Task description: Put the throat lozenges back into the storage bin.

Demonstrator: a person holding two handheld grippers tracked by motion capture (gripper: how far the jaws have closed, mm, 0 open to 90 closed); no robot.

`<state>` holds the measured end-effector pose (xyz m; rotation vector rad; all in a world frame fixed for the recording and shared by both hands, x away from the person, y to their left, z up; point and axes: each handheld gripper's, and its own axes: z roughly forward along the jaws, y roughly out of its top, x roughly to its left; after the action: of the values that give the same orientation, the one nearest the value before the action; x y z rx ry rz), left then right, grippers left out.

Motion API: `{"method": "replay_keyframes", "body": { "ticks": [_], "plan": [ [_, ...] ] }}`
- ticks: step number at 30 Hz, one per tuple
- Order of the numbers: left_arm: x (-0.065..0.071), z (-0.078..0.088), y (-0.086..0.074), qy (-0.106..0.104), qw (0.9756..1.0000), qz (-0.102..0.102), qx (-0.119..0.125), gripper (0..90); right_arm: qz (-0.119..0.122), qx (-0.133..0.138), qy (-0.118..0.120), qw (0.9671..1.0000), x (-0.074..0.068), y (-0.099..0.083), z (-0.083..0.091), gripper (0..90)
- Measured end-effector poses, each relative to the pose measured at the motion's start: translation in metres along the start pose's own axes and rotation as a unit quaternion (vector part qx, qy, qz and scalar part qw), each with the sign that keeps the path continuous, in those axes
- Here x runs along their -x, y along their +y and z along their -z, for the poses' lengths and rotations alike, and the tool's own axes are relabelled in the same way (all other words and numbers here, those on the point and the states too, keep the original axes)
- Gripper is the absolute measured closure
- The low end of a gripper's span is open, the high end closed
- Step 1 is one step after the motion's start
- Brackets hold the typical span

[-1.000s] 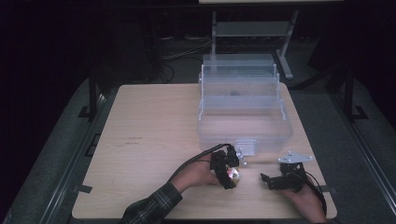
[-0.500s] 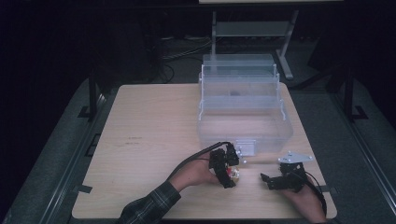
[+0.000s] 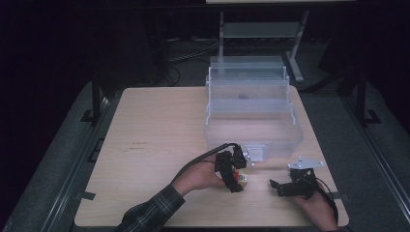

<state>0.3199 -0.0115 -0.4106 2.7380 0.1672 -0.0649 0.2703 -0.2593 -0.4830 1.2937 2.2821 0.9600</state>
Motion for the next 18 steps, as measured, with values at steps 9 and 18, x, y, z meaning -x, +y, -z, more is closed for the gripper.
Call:
{"method": "replay_keyframes", "body": {
  "ticks": [9,18],
  "plan": [
    [0.001,0.01,0.004,0.001,1.0,-0.005,-0.001,19.5,0.001,0.0,0.0,1.0,0.0,0.0,0.0,1.9],
    [0.002,0.018,0.008,0.002,1.0,-0.009,0.0,19.5,0.001,0.001,0.0,1.0,0.0,0.0,0.0,2.0]
  ]
}}
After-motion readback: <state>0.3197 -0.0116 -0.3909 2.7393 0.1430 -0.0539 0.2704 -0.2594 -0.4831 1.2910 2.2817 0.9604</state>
